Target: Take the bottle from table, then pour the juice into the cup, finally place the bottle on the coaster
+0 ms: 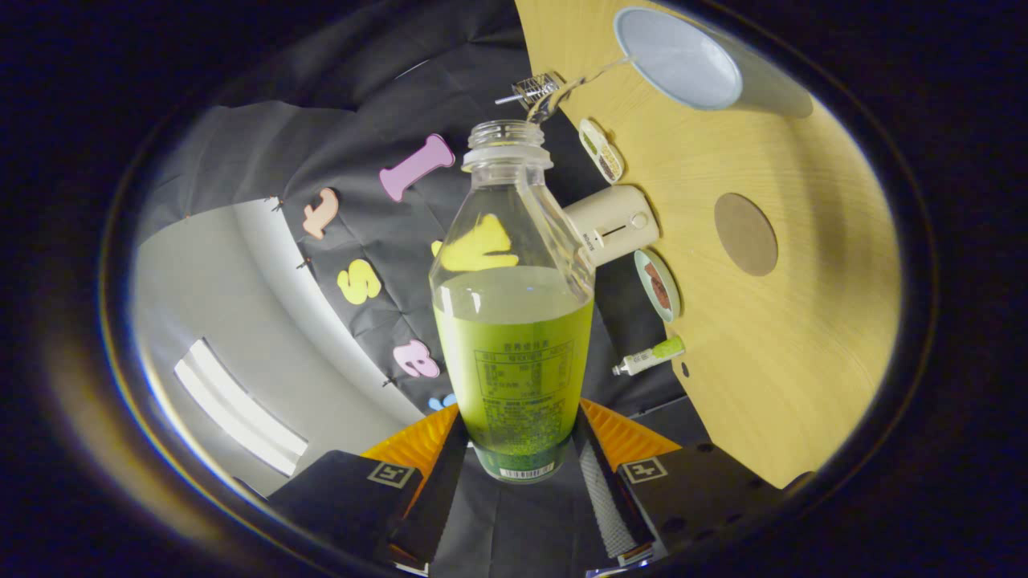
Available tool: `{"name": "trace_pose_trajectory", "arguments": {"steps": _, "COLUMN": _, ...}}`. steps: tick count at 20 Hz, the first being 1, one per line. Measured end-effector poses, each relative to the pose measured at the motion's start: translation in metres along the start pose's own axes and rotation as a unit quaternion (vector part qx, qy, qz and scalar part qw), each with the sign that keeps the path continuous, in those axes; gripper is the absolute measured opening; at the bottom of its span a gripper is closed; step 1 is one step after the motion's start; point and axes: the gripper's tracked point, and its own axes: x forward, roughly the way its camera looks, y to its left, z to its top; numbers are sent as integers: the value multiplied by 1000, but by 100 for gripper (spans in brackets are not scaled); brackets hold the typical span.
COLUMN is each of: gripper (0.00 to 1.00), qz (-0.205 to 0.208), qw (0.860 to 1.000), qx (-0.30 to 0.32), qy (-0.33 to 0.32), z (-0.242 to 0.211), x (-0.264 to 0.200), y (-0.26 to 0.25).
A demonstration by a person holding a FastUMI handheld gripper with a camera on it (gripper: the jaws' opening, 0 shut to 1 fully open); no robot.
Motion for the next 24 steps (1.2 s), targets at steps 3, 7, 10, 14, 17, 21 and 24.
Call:
{"name": "trace_pose_trajectory", "arguments": {"steps": 3, "gripper": 78, "qz": 10, "qw": 1000, "qx": 11, "qy": -7, "z": 1, "x": 2, "y": 4}}
{"name": "trace_pose_trajectory", "arguments": {"steps": 7, "gripper": 78, "qz": 17, "qw": 1000, "qx": 20, "qy": -7, "z": 1, "x": 4, "y": 9}}
{"name": "trace_pose_trajectory", "arguments": {"steps": 10, "gripper": 78, "qz": 28, "qw": 999, "qx": 29, "qy": -7, "z": 3, "x": 5, "y": 17}}
{"name": "trace_pose_trajectory", "arguments": {"steps": 14, "gripper": 78, "qz": 36, "qw": 998, "qx": 48, "qy": -5, "z": 4, "x": 6, "y": 20}}
{"name": "trace_pose_trajectory", "arguments": {"steps": 17, "gripper": 78, "qz": 42, "qw": 998, "qx": 54, "qy": -7, "z": 5, "x": 6, "y": 24}}
{"name": "trace_pose_trajectory", "arguments": {"steps": 21, "gripper": 78, "qz": 56, "qw": 996, "qx": 65, "qy": -8, "z": 8, "x": 6, "y": 30}}
{"name": "trace_pose_trajectory", "arguments": {"steps": 24, "gripper": 78, "qz": 65, "qw": 995, "qx": 71, "qy": -15, "z": 12, "x": 5, "y": 34}}
